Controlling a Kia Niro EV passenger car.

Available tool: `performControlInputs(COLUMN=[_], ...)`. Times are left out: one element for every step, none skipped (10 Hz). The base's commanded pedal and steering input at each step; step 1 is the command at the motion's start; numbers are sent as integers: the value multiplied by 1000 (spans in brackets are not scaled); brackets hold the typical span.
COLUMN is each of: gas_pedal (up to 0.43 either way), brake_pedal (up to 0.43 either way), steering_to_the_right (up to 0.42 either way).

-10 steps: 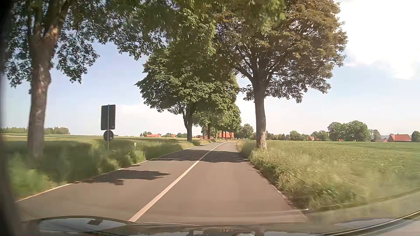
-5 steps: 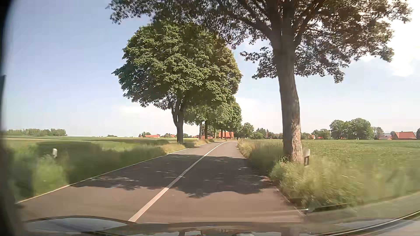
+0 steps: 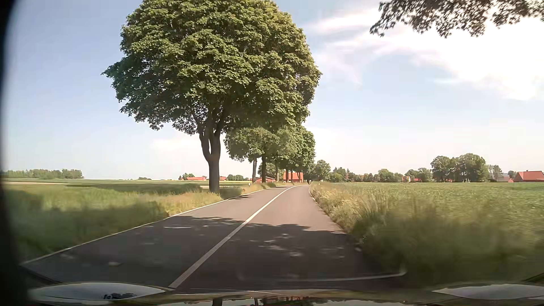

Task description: Follow the waypoints while adhering to traffic rules and regulations

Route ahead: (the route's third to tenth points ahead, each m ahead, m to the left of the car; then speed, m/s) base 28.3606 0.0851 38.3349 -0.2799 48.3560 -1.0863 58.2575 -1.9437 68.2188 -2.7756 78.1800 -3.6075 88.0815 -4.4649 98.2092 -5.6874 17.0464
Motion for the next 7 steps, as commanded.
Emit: performControlInputs(gas_pedal=[110,110,118,118,118,118,118], brake_pedal=[0,0,0,0,0,0,0], steering_to_the_right=[1,3,4,4,4,4,4])
